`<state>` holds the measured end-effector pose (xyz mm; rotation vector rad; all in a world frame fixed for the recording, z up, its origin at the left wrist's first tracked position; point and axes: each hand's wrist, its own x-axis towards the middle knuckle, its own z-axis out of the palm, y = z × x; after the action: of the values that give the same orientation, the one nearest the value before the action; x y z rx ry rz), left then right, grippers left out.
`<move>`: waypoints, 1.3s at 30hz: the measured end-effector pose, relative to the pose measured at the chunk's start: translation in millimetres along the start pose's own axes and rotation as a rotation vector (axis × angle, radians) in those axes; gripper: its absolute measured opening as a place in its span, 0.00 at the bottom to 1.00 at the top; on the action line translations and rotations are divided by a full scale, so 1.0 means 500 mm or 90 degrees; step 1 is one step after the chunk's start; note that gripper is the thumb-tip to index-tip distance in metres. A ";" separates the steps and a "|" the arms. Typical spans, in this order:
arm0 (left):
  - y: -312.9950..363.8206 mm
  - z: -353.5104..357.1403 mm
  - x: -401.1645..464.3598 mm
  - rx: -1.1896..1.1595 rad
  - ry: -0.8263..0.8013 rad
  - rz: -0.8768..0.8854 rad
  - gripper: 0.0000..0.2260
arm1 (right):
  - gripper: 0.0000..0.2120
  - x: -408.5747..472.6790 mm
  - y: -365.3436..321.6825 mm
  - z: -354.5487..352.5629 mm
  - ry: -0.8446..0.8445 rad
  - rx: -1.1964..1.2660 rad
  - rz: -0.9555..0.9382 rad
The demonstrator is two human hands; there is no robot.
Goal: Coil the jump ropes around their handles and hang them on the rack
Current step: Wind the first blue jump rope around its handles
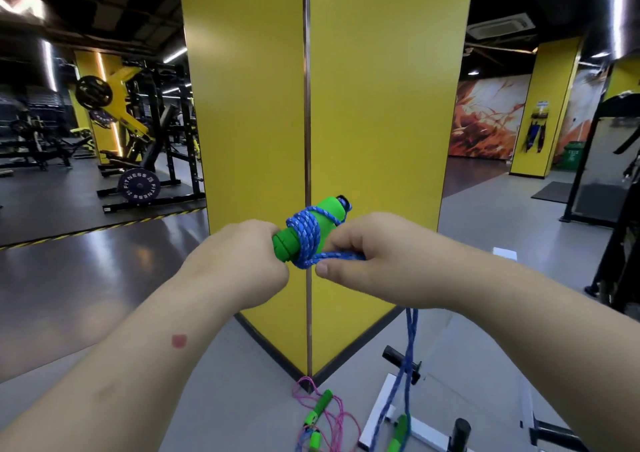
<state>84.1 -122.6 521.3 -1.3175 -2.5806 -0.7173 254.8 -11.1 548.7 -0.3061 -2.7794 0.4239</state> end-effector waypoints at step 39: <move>0.010 -0.017 -0.009 -0.159 -0.027 0.009 0.08 | 0.15 -0.002 0.044 -0.001 -0.111 0.015 0.144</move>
<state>90.1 -127.2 528.8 -1.4317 -2.5775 -1.0488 259.7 9.1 541.8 -0.6090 -2.9175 0.5615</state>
